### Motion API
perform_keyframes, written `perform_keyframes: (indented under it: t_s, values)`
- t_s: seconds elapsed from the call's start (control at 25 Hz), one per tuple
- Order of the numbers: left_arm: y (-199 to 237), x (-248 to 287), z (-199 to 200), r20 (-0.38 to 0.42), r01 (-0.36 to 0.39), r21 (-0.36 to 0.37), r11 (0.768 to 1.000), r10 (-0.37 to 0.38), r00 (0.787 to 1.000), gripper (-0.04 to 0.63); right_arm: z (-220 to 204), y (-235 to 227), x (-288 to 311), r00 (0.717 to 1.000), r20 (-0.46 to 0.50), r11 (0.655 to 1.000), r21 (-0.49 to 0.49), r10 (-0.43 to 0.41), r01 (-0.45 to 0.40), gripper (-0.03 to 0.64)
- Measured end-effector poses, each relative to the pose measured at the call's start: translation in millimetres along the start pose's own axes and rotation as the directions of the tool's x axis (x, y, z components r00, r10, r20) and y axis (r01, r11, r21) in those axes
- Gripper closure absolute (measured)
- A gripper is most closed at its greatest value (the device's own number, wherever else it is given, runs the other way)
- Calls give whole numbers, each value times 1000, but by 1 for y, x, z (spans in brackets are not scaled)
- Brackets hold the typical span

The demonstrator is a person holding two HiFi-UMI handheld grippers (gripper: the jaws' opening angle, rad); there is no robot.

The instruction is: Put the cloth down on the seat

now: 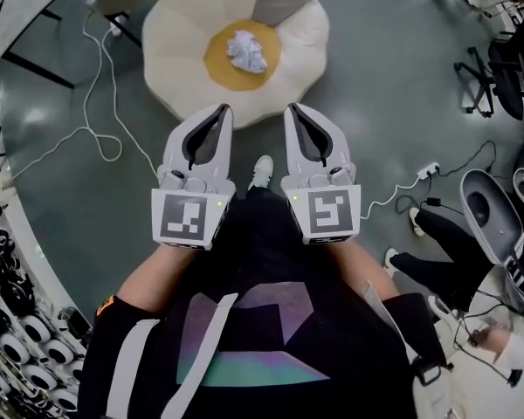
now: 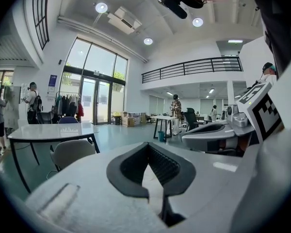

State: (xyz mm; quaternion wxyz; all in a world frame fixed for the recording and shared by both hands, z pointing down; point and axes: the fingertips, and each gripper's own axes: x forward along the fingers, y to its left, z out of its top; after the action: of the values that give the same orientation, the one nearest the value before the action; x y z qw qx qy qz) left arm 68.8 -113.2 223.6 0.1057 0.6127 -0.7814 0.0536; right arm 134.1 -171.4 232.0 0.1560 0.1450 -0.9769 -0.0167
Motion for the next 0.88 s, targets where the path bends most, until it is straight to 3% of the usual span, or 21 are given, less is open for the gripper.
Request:
perform_keyframes:
  t_s: [0.28,0.88]
  values:
    - [19,-16,-4,0,13,8,1000,-13,1000,592,-12,31,4,998,-56,1000,-12,7,-8,617]
    - [29,-30,-14,0,60,11,998,-60,998,592,-13,57,0,998,-55,1000,-8,-23,22,617]
